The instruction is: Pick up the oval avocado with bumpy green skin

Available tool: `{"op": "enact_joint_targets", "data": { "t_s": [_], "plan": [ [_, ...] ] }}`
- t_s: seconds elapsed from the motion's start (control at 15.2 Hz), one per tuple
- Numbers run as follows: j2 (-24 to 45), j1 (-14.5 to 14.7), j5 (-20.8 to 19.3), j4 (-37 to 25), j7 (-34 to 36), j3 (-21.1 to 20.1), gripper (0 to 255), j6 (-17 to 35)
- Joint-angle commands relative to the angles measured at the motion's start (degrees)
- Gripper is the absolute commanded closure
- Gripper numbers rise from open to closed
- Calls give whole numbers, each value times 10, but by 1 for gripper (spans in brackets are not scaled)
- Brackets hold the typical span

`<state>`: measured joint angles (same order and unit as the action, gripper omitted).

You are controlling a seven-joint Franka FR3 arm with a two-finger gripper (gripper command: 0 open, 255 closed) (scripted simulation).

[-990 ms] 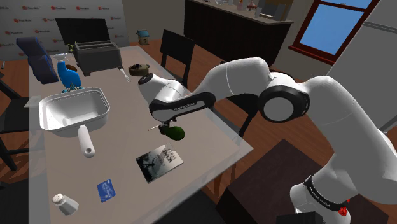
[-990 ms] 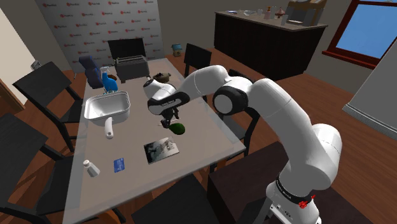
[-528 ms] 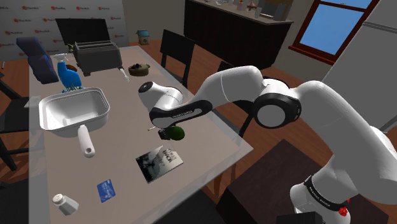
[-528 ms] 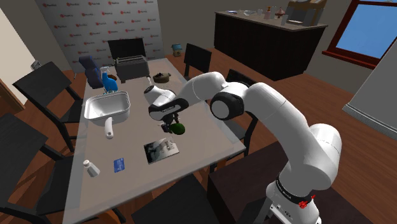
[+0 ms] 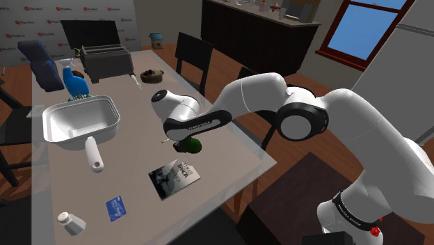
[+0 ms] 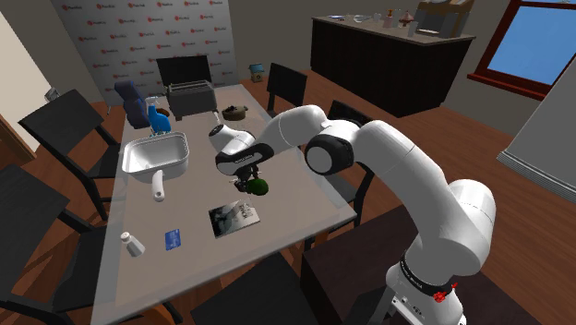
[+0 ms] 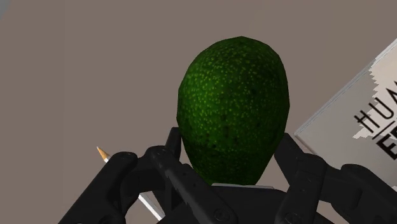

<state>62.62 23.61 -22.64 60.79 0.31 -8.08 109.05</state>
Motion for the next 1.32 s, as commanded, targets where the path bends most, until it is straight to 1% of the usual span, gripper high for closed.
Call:
{"op": "enact_joint_targets", "data": {
  "t_s": [0.0, 0.13, 0.99, 1.25],
  "plan": [
    [1, 0, 0, 1, 0, 0, 255, 0],
    [0, 0, 0, 2, 0, 0, 255, 0],
    [-68, -4, 7, 22, -11, -7, 255, -46],
    [-77, -4, 8, 22, -14, -8, 255, -56]
  ]
}}
